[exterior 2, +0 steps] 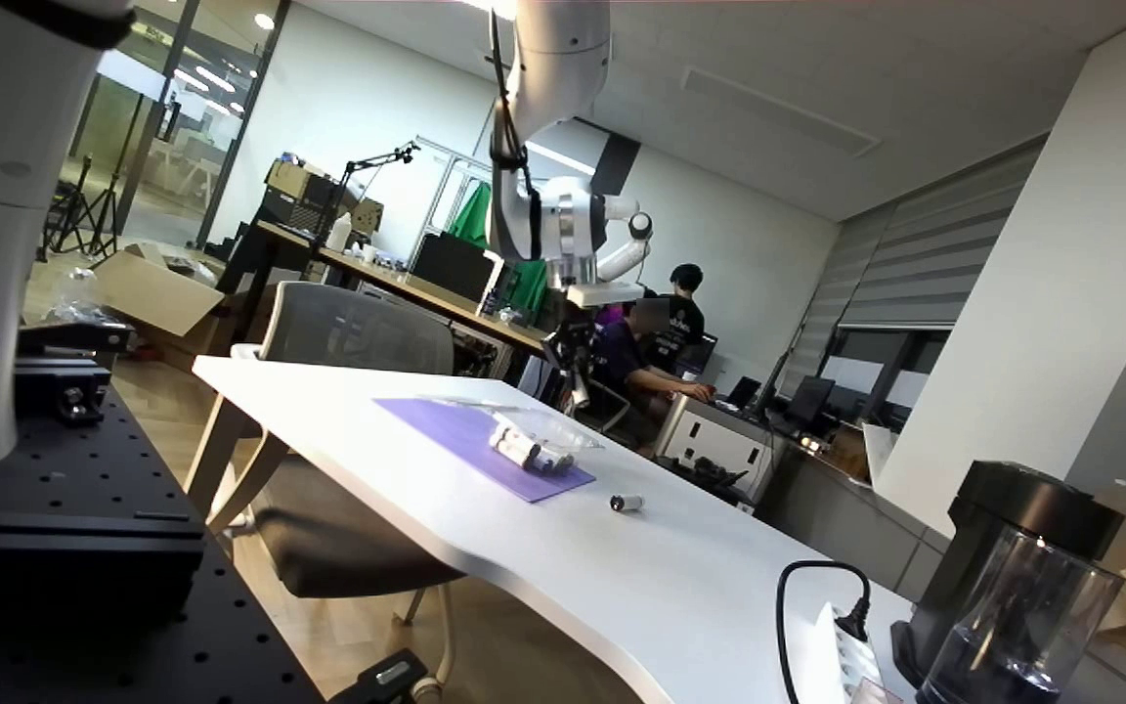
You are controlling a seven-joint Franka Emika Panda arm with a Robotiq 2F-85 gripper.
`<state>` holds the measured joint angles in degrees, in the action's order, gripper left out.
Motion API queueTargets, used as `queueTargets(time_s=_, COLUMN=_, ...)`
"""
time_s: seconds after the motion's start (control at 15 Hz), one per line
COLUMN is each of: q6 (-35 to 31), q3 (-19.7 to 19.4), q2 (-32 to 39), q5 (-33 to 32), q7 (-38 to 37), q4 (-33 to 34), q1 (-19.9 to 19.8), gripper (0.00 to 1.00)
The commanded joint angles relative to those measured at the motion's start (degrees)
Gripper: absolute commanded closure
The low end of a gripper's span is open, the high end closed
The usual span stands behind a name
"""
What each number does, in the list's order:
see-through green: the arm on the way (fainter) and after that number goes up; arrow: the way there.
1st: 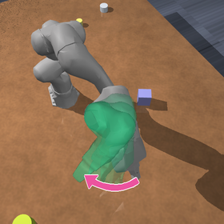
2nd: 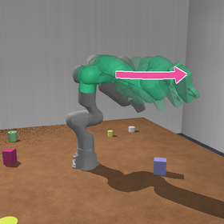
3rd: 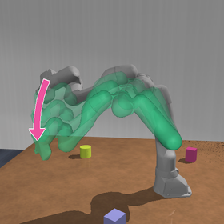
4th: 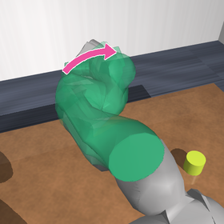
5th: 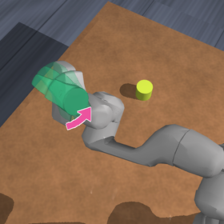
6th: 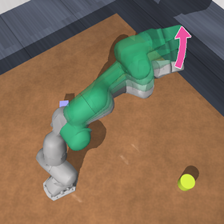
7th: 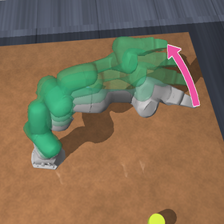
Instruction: Pick up one of the white objects from the bowl and put it on the table
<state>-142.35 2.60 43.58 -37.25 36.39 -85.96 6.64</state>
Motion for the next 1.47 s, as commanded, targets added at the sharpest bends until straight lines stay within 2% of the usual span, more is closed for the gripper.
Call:
queueTargets(time_s=0.0, q6=3.5, q3=-3.8, q2=0.4, q5=0.6, q7=-5.2, q4=6.1, q1=0.0, gripper=0.93)
queueTargets(time_s=0.47, q6=17.8, q3=-9.2, q2=7.8, q5=4.6, q7=-7.8, q4=21.1, q1=-5.6, gripper=0.93)
queueTargets(time_s=0.73, q6=24.8, q3=-12.4, q2=13.9, q5=6.0, q7=-12.3, q4=28.1, q1=-7.9, gripper=0.93)
queueTargets(time_s=1.07, q6=30.8, q3=-14.2, q2=21.2, q5=6.7, q7=-14.4, q4=33.6, q1=-9.3, gripper=0.93)
queueTargets(time_s=1.4, q6=36.7, q3=-14.2, q2=27.5, q5=7.7, q7=-13.2, q4=37.2, q1=-9.9, gripper=0.93)
